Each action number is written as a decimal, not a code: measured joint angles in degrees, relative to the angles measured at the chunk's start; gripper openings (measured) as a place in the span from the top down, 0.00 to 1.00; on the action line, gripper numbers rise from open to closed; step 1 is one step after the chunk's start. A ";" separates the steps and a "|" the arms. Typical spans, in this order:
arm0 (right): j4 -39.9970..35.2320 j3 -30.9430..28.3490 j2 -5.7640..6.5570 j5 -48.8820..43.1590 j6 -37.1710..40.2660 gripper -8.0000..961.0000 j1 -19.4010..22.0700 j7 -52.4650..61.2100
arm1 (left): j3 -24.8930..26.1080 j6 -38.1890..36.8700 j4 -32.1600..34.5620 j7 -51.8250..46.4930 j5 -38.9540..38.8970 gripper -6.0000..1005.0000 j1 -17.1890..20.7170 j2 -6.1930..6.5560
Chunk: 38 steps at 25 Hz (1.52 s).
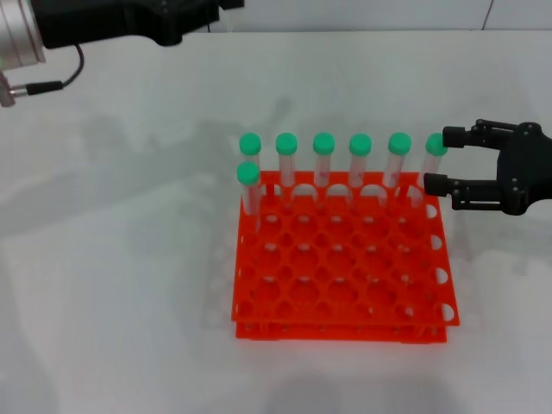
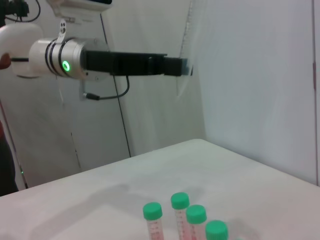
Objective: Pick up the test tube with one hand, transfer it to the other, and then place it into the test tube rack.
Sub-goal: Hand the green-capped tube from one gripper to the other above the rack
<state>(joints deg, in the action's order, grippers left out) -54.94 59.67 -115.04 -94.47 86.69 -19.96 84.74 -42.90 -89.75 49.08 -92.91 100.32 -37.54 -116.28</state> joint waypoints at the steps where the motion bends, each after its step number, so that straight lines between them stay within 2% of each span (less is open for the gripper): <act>1: 0.01 0.00 0.00 0.11 0.01 0.17 0.02 -0.01 | 0.00 -0.56 -0.39 0.61 -0.26 0.81 0.17 -0.24; 7: 0.09 0.01 0.00 0.26 0.41 0.17 0.10 -0.05 | -0.40 -2.93 -5.99 5.08 -0.65 0.81 -0.23 -1.14; 11: 0.02 -0.13 0.00 0.34 1.32 0.17 0.13 0.00 | -4.63 -3.12 -8.91 6.87 -0.39 0.81 -0.95 -1.41; 19: -0.39 -2.14 0.01 0.35 3.66 0.17 0.81 0.04 | -11.35 -2.67 -9.21 6.59 -0.19 0.81 -1.27 -2.11; 28: -0.56 -4.78 0.15 1.02 7.14 0.17 2.59 0.00 | -12.58 -2.34 -9.50 7.04 4.81 0.81 -0.94 -2.27; 38: -0.91 -6.70 0.18 1.05 8.09 0.17 2.65 -0.02 | -13.42 -2.37 -9.98 7.74 6.31 0.81 -1.00 -2.47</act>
<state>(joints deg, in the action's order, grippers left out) -55.85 52.97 -114.86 -93.42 94.78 -17.31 84.72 -56.32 -92.12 39.10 -85.17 106.63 -38.55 -118.75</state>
